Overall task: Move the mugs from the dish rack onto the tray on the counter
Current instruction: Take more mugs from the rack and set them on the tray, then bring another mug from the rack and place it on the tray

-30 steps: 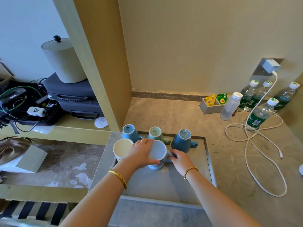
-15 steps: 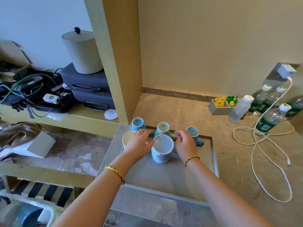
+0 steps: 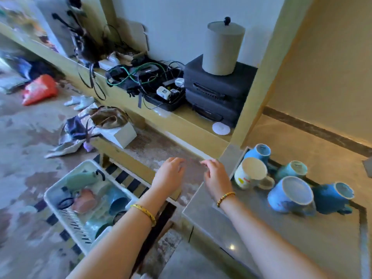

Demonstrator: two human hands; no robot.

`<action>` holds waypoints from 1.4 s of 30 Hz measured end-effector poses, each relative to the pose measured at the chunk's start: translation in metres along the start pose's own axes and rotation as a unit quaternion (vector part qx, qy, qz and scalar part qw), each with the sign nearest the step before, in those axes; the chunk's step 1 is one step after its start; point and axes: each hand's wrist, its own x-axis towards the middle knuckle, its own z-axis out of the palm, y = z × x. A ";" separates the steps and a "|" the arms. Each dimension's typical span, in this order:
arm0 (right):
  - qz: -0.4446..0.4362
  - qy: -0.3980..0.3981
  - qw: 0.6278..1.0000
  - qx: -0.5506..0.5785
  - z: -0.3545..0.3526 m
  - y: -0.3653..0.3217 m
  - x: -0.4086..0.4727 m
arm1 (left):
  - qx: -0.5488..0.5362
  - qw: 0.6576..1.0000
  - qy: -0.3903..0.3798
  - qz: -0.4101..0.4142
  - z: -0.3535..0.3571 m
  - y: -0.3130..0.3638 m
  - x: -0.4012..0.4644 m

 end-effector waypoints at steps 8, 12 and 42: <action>-0.017 -0.158 0.987 0.008 0.151 -0.102 0.005 | 0.012 0.989 -0.009 -0.149 -0.083 -0.162 -0.037; -0.020 -0.241 0.970 -0.011 0.201 -0.129 0.002 | 0.019 0.976 -0.013 -0.218 -0.102 -0.224 -0.061; -0.016 -0.626 0.752 -0.207 0.469 -0.114 0.031 | -0.286 0.740 -0.083 -0.603 0.001 -0.395 -0.059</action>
